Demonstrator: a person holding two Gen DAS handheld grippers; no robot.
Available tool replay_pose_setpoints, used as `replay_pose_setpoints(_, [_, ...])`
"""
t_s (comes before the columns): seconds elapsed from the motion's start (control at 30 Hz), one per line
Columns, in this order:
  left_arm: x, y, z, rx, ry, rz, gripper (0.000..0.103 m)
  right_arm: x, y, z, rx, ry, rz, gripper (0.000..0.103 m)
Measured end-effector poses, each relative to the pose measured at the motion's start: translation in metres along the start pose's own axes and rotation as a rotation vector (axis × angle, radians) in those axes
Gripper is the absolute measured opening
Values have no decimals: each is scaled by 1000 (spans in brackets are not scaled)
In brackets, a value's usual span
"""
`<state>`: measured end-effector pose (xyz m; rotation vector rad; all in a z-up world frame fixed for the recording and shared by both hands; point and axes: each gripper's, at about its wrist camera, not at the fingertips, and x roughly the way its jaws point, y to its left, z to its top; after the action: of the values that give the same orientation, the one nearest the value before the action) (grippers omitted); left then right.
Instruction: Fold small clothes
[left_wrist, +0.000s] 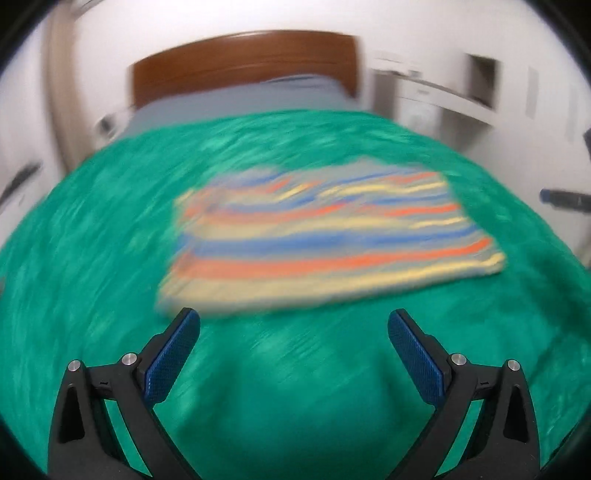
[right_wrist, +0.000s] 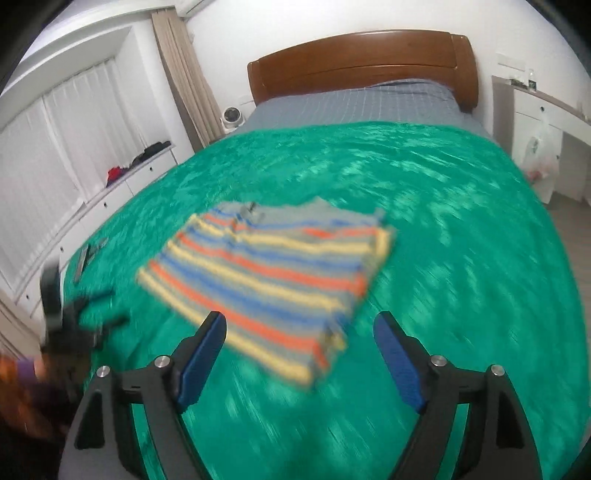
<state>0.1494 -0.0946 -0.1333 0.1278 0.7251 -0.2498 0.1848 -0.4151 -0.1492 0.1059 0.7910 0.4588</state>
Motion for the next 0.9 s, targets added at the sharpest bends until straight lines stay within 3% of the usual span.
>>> replay_pose_setpoints(0.1, [33, -69, 33, 162, 30, -105, 102, -16, -28, -14, 55, -19, 16, 82])
replay_pose_setpoints(0.17, [55, -109, 42, 259, 51, -131, 99, -17, -42, -21, 90, -33, 36, 82])
replay_pose_setpoints(0.23, [79, -149, 44, 350, 97, -141, 91, -12, -58, -23, 132, -41, 47, 82])
replay_pose_setpoints(0.3, [98, -181, 39, 436, 150, -160, 89, -4, -71, -25, 177, -38, 63, 82])
replay_pose_setpoints(0.4, [109, -215, 29, 552, 110, -106, 81, 24, -93, -14, 257, -12, 108, 82])
replay_pose_setpoints(0.43, [109, -217, 30, 537, 102, -121, 58, 37, -99, -8, 283, 1, 131, 82])
replay_pose_setpoints(0.47, [112, -217, 32, 511, 116, -123, 23, 52, -104, -1, 309, 14, 153, 81])
replay_pose_setpoints(0.5, [116, -216, 34, 491, 121, -91, 13, 66, -108, 6, 334, 26, 177, 81])
replay_pose_setpoints(0.53, [117, -210, 36, 455, 120, -79, 11, 84, -112, 14, 366, 44, 207, 81])
replay_pose_setpoints(0.67, [107, -188, 42, 344, 94, -159, 9, 159, -122, 42, 533, 105, 294, 68])
replay_pose_setpoints(0.73, [99, -179, 44, 314, 72, -177, 8, 186, -121, 52, 605, 118, 281, 47])
replay_pose_setpoints(0.77, [94, -171, 46, 291, 62, -190, 8, 194, -116, 58, 608, 121, 258, 19])
replay_pose_setpoints(0.8, [89, -161, 47, 267, 52, -197, 8, 197, -109, 65, 590, 125, 222, 10])
replay_pose_setpoints(0.9, [70, -114, 53, 150, 20, -212, 8, 184, -68, 95, 466, 87, 219, 10])
